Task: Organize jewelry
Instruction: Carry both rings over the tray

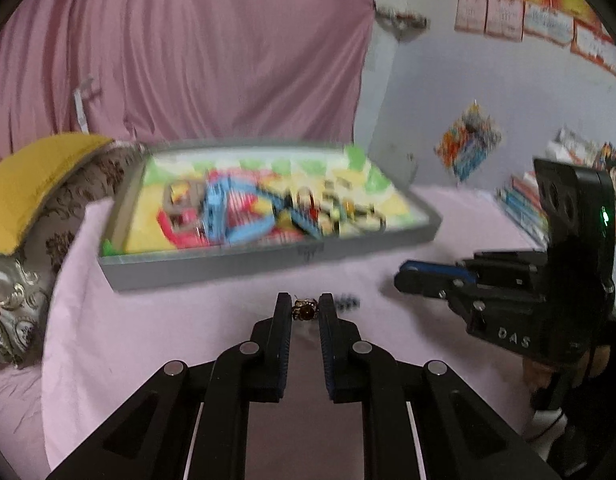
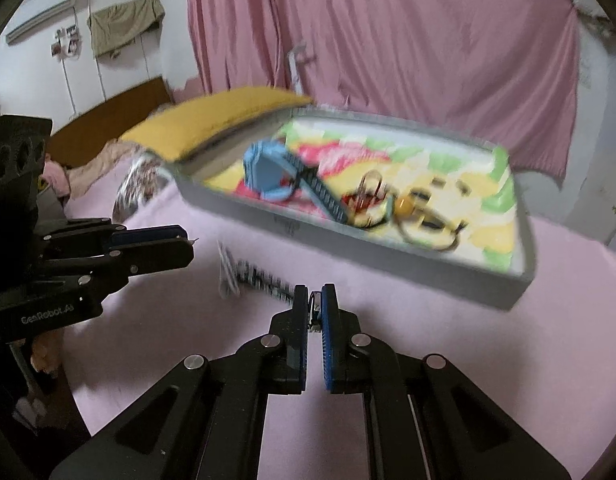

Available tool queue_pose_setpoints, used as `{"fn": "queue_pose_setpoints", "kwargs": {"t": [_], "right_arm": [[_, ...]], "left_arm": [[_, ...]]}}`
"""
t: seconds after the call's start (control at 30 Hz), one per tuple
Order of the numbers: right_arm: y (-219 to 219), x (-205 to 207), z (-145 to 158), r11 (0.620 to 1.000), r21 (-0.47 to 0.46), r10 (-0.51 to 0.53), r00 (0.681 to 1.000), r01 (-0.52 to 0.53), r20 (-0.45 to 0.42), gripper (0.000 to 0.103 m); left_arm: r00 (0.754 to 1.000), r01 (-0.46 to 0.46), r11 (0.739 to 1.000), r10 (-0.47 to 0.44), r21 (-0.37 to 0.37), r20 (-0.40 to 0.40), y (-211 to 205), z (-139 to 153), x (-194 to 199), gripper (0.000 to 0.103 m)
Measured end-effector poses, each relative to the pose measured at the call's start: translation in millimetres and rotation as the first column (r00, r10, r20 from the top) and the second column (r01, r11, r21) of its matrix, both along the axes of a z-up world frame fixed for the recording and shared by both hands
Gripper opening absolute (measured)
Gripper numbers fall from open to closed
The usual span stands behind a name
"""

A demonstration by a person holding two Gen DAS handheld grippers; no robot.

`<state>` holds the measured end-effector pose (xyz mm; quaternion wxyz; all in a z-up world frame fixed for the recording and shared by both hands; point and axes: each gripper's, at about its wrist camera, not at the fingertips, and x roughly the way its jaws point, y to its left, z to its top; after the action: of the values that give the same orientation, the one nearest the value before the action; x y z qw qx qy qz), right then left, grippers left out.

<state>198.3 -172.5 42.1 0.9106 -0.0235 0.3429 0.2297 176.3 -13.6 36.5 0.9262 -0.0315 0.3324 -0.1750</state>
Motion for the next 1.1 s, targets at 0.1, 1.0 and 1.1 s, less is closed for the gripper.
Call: {"fn": "queue_pose_setpoints", "kwargs": {"t": [0.1, 1.0, 1.1], "right_arm": [[-2.9, 2.9, 15.9, 0.999, 0.028, -0.034, 0.998, 0.032, 0.058, 0.006], [10.6, 72.8, 74.4, 0.974, 0.104, -0.227, 0.846, 0.202, 0.483, 0.006], [8.5, 89.7, 61.6, 0.972, 0.098, -0.235, 0.877, 0.214, 0.419, 0.006]], "left_arm": [[0.993, -0.047, 0.999, 0.046, 0.006, 0.104, 0.0, 17.7, 1.4, 0.013], [0.902, -0.166, 0.984, 0.178, -0.065, 0.392, -11.7, 65.8, 113.8, 0.013], [0.933, -0.149, 0.987, 0.162, -0.065, 0.322, -12.1, 57.4, 131.9, 0.013]]}}
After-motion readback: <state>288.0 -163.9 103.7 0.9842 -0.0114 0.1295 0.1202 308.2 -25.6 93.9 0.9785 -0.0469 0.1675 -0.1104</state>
